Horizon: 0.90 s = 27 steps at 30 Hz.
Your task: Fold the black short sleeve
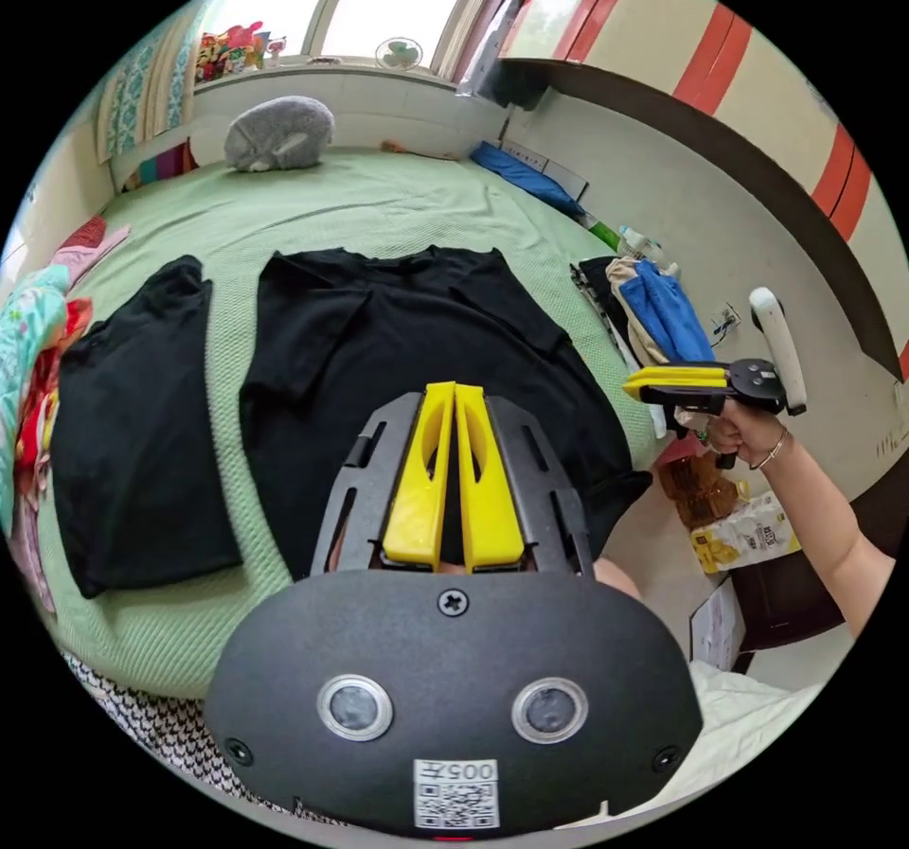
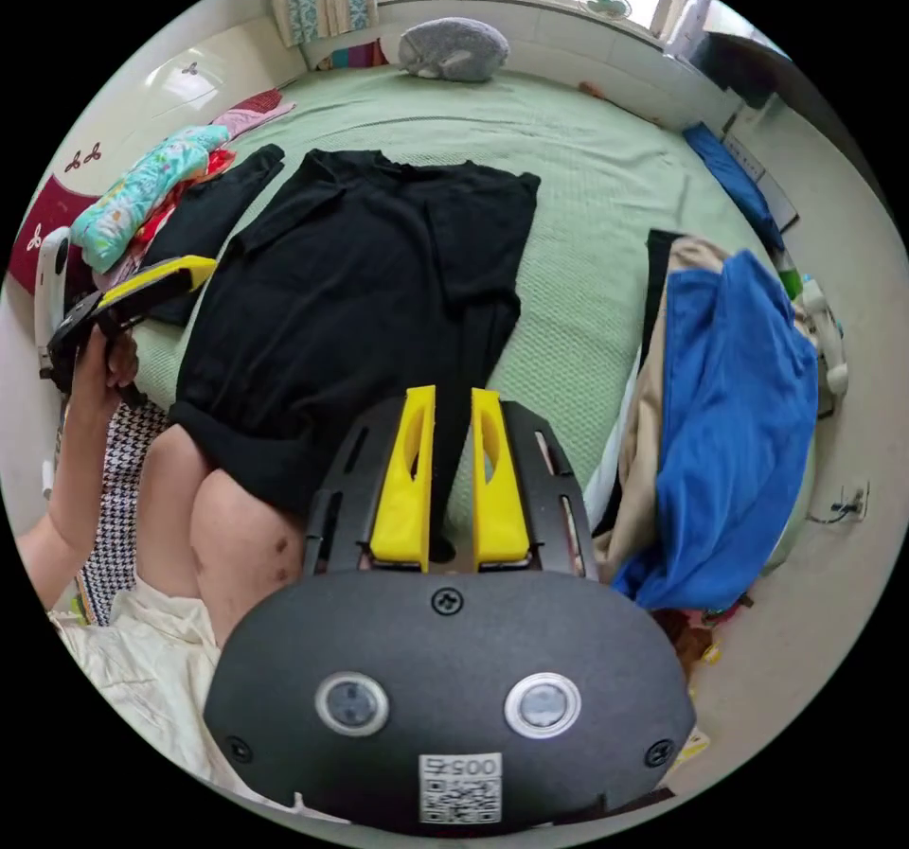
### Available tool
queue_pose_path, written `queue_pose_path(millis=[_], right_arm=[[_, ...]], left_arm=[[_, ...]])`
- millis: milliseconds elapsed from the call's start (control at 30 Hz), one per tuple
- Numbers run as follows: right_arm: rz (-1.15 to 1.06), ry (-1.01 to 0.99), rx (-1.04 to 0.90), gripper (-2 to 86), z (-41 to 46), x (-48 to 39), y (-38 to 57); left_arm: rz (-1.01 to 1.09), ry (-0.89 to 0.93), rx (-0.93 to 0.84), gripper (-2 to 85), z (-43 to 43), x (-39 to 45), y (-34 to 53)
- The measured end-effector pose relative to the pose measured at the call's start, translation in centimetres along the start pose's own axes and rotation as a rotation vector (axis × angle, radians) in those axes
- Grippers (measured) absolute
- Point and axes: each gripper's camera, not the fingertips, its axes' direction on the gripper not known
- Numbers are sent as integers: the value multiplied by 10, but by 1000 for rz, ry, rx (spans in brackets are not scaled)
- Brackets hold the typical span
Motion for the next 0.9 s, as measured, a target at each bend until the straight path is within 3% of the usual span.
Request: queue_pose_path(millis=[267,633,900], right_arm=[[108,-50,8,75,3,27,83],[148,-62,-49,101,43,34,87],[68,33,-33,43,46,27,95]], left_arm=[[-117,-194,-105,1,-57,-46,83],[-199,-165,-210,101,-51,-83,115],[-120,-240,-248,28,-49,-70,112]])
